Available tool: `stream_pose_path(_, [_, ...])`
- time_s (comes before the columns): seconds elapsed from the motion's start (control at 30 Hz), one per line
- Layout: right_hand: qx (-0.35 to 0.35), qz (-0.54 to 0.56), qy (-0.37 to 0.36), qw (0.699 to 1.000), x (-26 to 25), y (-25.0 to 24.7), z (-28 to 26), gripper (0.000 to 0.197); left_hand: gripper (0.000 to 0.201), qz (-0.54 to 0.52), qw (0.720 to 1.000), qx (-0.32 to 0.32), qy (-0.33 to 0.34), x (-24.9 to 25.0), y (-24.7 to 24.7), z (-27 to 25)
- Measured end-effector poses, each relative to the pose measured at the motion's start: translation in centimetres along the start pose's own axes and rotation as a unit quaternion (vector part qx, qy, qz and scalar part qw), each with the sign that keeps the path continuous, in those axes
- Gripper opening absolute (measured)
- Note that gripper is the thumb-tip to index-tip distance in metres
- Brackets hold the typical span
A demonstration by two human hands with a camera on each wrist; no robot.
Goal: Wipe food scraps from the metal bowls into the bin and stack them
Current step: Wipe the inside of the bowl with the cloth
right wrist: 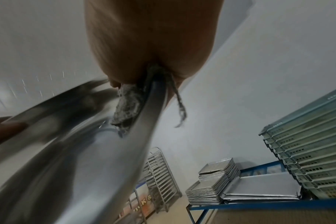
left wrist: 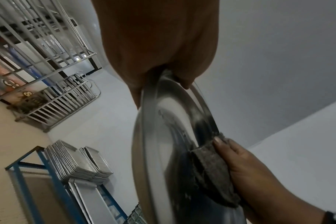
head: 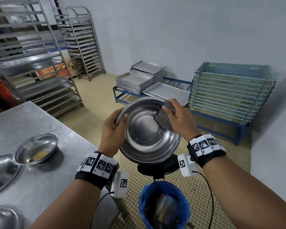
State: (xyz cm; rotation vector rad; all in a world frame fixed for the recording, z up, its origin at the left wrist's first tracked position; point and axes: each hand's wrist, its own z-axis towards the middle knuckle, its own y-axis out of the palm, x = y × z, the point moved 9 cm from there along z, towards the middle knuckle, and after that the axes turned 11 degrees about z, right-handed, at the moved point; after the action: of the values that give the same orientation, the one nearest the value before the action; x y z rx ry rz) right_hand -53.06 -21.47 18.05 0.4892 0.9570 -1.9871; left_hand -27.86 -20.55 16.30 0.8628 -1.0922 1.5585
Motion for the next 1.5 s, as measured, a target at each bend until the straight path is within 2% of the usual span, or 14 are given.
stream_pose_path(0.1, [-0.006,-0.014,-0.016,1.000,-0.2,0.0,0.1,0.023,0.022,0.061,0.997,-0.045,0.013,0.1,0.6,0.2])
stream_pose_path(0.2, [-0.051,-0.063,-0.060,0.995,-1.6,0.9,0.5,0.025,0.019,0.119,0.987,-0.100,0.041,1.2,1.3,1.0])
stream_pose_path(0.3, [-0.065,-0.074,-0.085,0.992,-2.5,1.6,0.7,0.023,0.017,0.125,0.983,-0.120,0.059,2.2,1.7,1.5])
stream_pose_path(0.37, [-0.051,-0.069,-0.075,0.994,-2.3,1.5,0.7,0.023,0.017,0.102,0.988,-0.105,0.053,2.3,1.3,1.6])
stream_pose_path(0.53, [-0.020,-0.020,0.019,0.999,0.2,0.9,-0.6,0.023,0.016,0.064,0.997,-0.033,0.017,0.9,0.2,1.1])
stream_pose_path(0.73, [-0.048,-0.070,-0.038,0.996,-1.5,1.3,0.6,0.027,0.018,0.093,0.993,-0.066,0.036,1.1,1.0,1.3])
stream_pose_path(0.93, [-0.009,0.033,0.068,0.997,1.1,0.9,-0.4,0.015,0.018,0.034,0.999,0.001,-0.005,-0.3,-0.2,1.1])
stream_pose_path(1.03, [-0.017,0.033,0.060,0.997,1.1,0.9,-0.1,0.009,0.018,0.052,0.998,-0.023,-0.006,-0.6,0.3,0.8])
stream_pose_path(1.2, [-0.057,-0.034,0.007,0.998,-0.3,1.4,0.5,0.023,0.020,0.119,0.987,-0.102,0.025,-0.1,1.2,1.8])
stream_pose_path(1.33, [-0.061,-0.045,-0.011,0.997,-1.2,1.6,1.0,0.026,0.019,0.060,0.995,-0.081,0.008,0.2,0.8,1.9])
stream_pose_path(1.5, [-0.067,-0.008,0.052,0.996,0.7,1.7,0.1,0.028,0.020,0.010,0.999,-0.034,-0.015,-0.4,-0.1,1.6])
